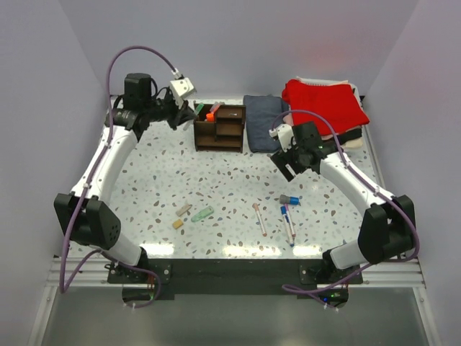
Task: Sort the stationery into containers
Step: Place the pen in the storage box.
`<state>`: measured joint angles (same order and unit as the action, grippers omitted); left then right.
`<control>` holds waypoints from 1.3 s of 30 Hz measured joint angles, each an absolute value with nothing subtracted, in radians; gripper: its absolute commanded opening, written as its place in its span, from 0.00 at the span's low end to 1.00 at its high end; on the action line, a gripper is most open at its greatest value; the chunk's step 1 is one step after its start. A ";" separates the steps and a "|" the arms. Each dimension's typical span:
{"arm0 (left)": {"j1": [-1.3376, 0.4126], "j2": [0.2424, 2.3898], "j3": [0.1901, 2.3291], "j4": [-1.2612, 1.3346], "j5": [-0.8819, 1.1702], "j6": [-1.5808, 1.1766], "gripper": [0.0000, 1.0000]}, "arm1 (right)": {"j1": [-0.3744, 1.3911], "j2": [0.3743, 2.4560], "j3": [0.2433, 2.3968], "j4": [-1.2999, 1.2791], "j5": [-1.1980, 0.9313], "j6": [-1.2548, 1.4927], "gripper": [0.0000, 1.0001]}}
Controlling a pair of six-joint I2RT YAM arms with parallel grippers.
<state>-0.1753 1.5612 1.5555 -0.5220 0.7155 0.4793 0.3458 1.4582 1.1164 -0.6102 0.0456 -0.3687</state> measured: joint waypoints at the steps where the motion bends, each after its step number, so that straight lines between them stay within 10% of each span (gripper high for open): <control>1: -0.175 1.568 1.550 -0.456 0.751 0.465 0.00 | 0.346 1.460 1.116 -0.609 0.048 -0.369 0.88; 13: -0.151 1.916 1.509 0.329 0.967 0.132 0.00 | 0.345 1.484 1.127 -0.606 0.067 -0.385 0.88; 39: -0.099 2.108 1.614 0.648 1.018 -0.150 0.00 | 0.340 1.672 1.256 -0.617 0.087 -0.387 0.88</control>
<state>-0.0986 2.1078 1.6142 0.6476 1.0183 -0.1501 0.3401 1.6722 1.2556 -0.6167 0.0872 -0.3870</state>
